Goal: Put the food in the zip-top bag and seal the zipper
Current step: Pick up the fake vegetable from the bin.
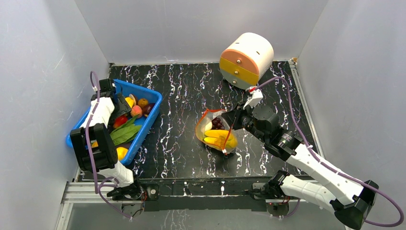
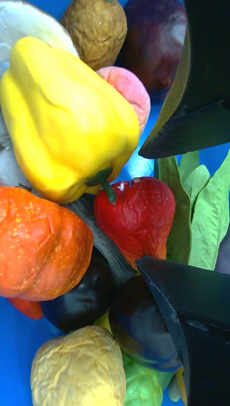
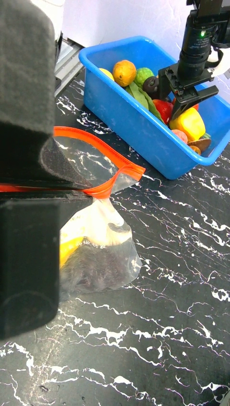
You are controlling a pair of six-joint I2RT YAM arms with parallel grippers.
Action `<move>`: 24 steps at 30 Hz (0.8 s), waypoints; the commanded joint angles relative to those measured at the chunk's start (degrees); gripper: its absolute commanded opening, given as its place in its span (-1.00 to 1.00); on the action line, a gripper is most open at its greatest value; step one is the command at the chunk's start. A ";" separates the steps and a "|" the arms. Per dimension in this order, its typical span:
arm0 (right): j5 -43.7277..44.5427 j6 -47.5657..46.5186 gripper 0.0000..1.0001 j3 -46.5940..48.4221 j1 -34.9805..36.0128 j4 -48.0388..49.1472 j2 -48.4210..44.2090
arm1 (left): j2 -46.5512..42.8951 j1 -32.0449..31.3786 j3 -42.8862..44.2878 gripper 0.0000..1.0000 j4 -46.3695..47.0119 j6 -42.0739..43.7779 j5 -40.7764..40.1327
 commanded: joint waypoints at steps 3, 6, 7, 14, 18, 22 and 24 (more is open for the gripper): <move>0.87 -0.61 -1.00 3.01 -0.10 4.20 -1.59 | 0.77 0.32 -1.96 0.49 -2.85 -0.80 -0.58; 0.87 -0.53 -1.00 3.05 -0.16 4.17 -1.48 | -0.62 0.39 -2.82 0.49 -2.52 -0.59 -0.91; 0.80 -0.53 -1.00 3.13 -0.16 4.17 -1.36 | -1.09 0.34 -3.19 0.49 -2.33 -0.38 -1.45; 0.25 -0.60 -1.00 4.26 -0.13 4.13 -0.58 | -0.54 0.32 -4.82 0.34 -1.72 -0.32 -1.55; 0.38 -0.92 -1.00 4.90 -0.15 3.36 -0.66 | -1.36 0.38 -4.70 0.12 -1.87 -0.25 -1.41; 0.38 -0.50 -1.00 4.20 -0.15 3.49 -1.32 | -3.53 0.39 -3.99 0.02 -2.43 -0.40 -0.31; 0.21 -0.44 -1.00 4.16 -0.10 3.41 -1.40 | -4.27 0.37 -3.02 -0.05 -3.20 -0.60 0.27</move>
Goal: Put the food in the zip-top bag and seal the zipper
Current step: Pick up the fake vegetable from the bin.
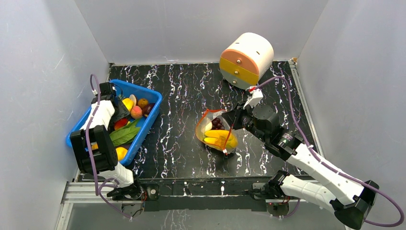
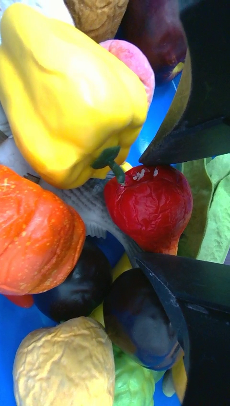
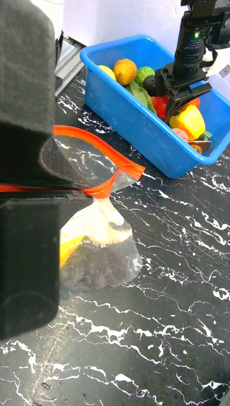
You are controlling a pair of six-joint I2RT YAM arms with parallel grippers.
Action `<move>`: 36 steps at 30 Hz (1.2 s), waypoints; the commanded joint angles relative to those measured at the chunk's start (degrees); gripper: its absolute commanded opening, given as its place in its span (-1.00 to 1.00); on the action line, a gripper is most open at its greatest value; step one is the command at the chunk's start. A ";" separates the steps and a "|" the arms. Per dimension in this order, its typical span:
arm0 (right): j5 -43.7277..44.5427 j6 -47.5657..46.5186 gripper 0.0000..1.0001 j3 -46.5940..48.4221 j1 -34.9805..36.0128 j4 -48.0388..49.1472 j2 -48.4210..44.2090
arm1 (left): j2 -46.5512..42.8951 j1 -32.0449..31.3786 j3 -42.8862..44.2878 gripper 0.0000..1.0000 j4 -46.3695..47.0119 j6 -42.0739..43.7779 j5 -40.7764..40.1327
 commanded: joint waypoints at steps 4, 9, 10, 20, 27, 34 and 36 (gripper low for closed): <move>0.08 -0.07 -1.00 3.36 -0.10 4.72 -1.47 | -5.16 0.31 2.62 -0.15 -6.40 -0.93 3.89; 0.06 0.43 -1.00 3.07 -0.15 4.84 -1.16 | -7.38 0.31 6.41 -0.22 -9.41 -0.65 5.02; 0.09 0.88 -1.00 2.69 -0.12 4.92 -1.16 | -8.11 0.27 6.64 -0.23 -9.81 -0.58 4.95; 0.17 5.66 -1.00 1.54 -0.12 6.06 -0.15 | -15.73 0.24 7.17 -0.26 -11.29 0.62 17.07; 0.83 9.70 -1.00 1.03 -0.10 7.59 0.58 | -18.52 0.07 6.63 -0.31 -10.79 -0.01 32.56; 3.02 15.08 -1.00 1.55 -0.09 9.03 -0.42 | -22.53 -0.78 3.09 -0.36 -7.65 -4.52 45.75; 2.55 16.39 -1.00 1.82 -0.10 9.65 -0.48 | -23.57 -1.14 2.94 -0.36 -7.74 -4.67 47.04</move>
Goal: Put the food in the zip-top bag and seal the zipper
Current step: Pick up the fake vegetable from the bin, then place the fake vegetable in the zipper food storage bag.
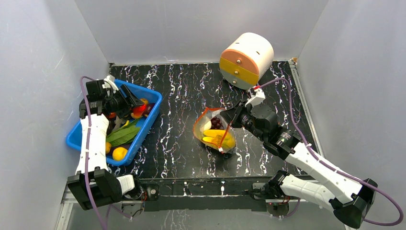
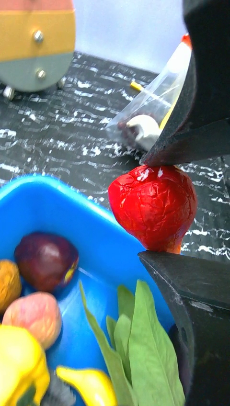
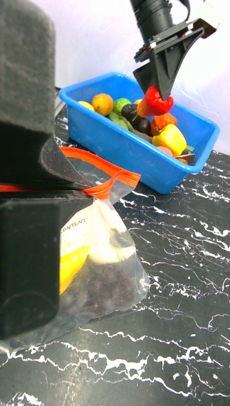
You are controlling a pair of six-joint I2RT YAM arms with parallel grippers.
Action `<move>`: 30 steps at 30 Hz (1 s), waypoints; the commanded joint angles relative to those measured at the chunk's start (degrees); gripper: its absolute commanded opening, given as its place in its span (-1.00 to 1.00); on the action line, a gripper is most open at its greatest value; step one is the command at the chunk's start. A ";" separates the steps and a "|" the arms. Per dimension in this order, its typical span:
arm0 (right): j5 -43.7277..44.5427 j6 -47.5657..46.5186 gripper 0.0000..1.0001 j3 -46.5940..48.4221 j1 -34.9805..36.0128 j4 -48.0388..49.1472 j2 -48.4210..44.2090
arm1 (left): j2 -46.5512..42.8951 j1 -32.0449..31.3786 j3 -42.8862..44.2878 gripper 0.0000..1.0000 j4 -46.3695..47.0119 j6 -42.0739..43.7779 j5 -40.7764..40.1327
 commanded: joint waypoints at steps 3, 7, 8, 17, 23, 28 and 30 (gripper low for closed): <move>1.09 5.68 -1.00 2.80 -0.12 8.51 -1.04 | -4.83 -1.38 -1.16 -0.37 1.80 -3.49 10.98; 1.59 6.69 -1.00 3.15 -0.13 9.40 -0.63 | -7.32 -3.79 -2.10 -0.40 3.73 -5.84 14.45; 1.55 8.14 -1.00 3.32 -0.12 9.67 -0.62 | -7.91 -4.61 -2.01 -0.40 3.85 -6.15 14.11; 2.38 10.31 -1.00 3.25 -0.10 10.25 0.74 | -10.10 -15.72 -3.16 -0.42 8.06 -11.05 11.41; 2.94 11.52 -1.00 1.90 -0.14 11.66 1.14 | -11.16 -20.10 -4.04 -0.42 11.99 -15.22 12.57; 3.00 12.76 -1.00 1.15 -0.14 13.16 1.67 | -11.54 -24.00 -4.94 -0.42 16.95 -20.42 14.61; 2.85 13.13 -1.00 1.29 -0.14 13.69 2.03 | -11.73 -26.11 -5.04 -0.42 19.17 -22.29 14.56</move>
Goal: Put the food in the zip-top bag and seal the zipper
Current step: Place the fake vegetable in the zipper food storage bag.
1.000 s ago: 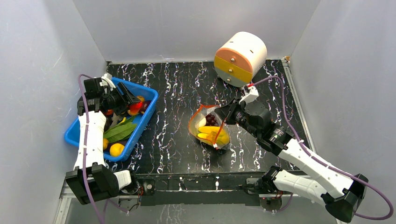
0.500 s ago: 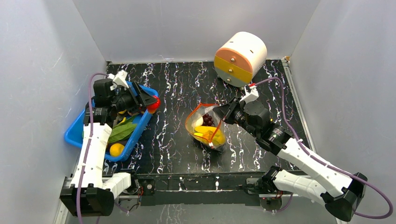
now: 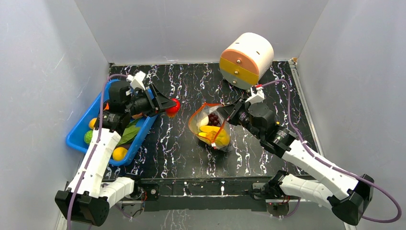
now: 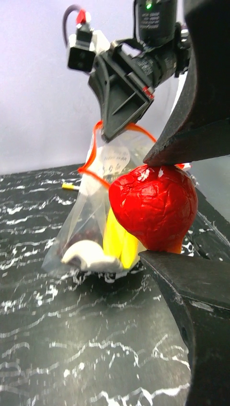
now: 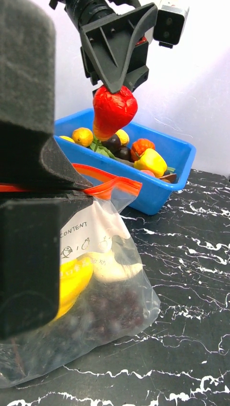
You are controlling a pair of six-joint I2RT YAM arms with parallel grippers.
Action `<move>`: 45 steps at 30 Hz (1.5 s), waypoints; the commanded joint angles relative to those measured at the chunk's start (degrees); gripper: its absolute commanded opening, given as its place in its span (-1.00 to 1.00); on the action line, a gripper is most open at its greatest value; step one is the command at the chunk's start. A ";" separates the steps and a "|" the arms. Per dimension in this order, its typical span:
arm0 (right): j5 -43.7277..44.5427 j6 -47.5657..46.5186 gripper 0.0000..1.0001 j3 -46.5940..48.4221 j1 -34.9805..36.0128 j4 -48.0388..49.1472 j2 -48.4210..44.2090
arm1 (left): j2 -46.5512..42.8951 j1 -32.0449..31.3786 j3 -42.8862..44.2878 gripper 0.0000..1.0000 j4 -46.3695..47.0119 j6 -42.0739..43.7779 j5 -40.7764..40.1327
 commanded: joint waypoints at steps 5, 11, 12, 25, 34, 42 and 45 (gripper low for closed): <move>0.60 2.25 -1.00 2.17 -0.17 9.71 0.61 | -2.08 -7.58 -1.39 -0.44 10.49 -9.61 1.34; -0.35 2.79 -1.00 2.22 -0.13 9.91 0.80 | -1.01 -13.24 -3.57 -0.44 16.57 -13.23 0.91; -0.44 2.90 -1.00 2.08 -0.12 9.81 0.84 | -0.51 -14.19 -3.65 -0.43 17.46 -13.57 0.99; -1.88 3.74 -1.00 1.75 -0.16 10.50 1.13 | 4.68 -23.45 -3.96 -0.35 18.04 -10.39 -5.34; -2.89 3.61 -1.00 2.16 -0.16 10.23 1.01 | 6.21 -24.38 -2.88 -0.23 12.54 -6.17 -11.04; -2.50 3.54 -1.00 -0.22 -0.15 10.67 -0.25 | 6.63 -24.77 -2.62 0.24 11.69 -5.30 -10.87; -2.45 3.26 -1.00 -0.26 -0.09 10.50 -0.41 | 6.71 -24.80 -1.90 0.36 11.20 -5.32 -10.62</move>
